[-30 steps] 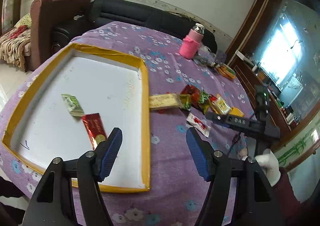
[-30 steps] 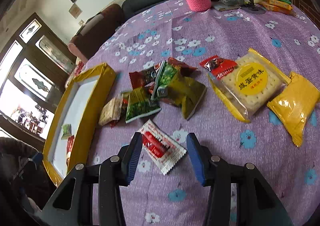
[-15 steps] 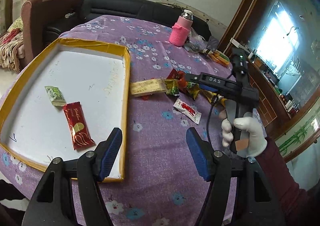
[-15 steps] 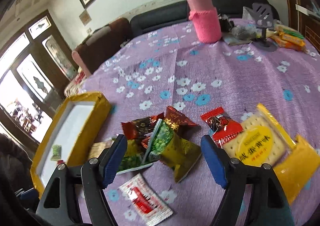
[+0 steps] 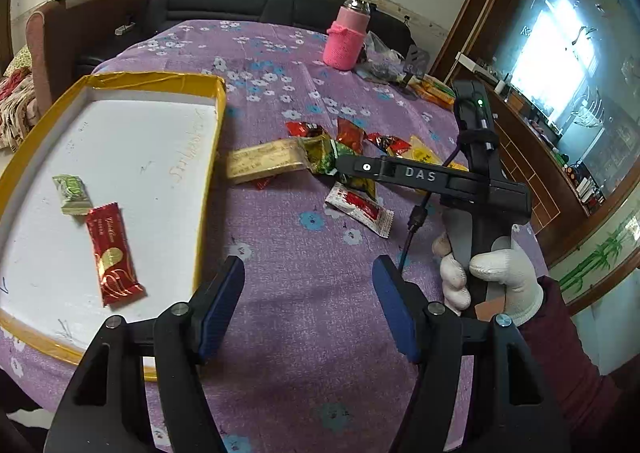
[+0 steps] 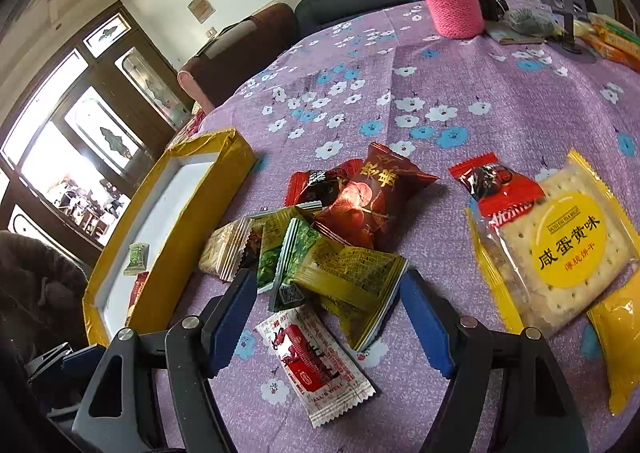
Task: Organize snacks
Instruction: 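Move both tools back from the tray toward the snack pile, then grasp the red-and-white sachet with the left tool while the right grasps a green-yellow packet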
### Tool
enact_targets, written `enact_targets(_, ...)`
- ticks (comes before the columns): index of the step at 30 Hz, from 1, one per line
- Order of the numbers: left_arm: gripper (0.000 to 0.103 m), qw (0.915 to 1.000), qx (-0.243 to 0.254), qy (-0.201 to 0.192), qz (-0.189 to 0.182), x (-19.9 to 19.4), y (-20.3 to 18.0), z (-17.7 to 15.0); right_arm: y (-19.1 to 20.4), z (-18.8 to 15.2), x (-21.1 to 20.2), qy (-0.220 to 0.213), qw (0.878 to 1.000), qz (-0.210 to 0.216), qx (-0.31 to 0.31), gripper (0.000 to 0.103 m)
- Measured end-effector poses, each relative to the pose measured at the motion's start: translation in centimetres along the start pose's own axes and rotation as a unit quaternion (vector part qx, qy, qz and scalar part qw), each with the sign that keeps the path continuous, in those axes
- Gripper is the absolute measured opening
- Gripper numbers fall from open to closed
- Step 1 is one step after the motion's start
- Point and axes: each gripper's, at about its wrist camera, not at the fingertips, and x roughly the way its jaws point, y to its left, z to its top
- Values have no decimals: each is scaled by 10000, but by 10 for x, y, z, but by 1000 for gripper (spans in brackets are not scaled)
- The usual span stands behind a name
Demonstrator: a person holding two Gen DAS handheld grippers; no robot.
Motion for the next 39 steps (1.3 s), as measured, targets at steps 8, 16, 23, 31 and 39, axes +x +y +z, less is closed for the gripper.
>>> enact_targets(8, 66, 9997, 73, 237, -73, 22, -13, -2, 3, -6, 1, 107, 9999, 55, -50, 49)
enact_targets(16, 66, 9987, 389, 326, 1, 52, -39, 19, -28, 0, -33, -381, 9967, 155, 700, 46)
enact_targets(23, 66, 9918, 578, 520, 1019, 115, -67, 50, -51, 3, -50, -684, 9918, 128, 1075, 46)
enact_targets(31, 61, 9638, 1803, 587, 1873, 115, -75, 25, -49, 4, -56, -742, 9920, 135, 1011, 47)
enact_targets(39, 60, 9775, 1500, 613, 1347, 91, -51, 17, -33, -1, -38, -387, 9963, 58, 764, 47)
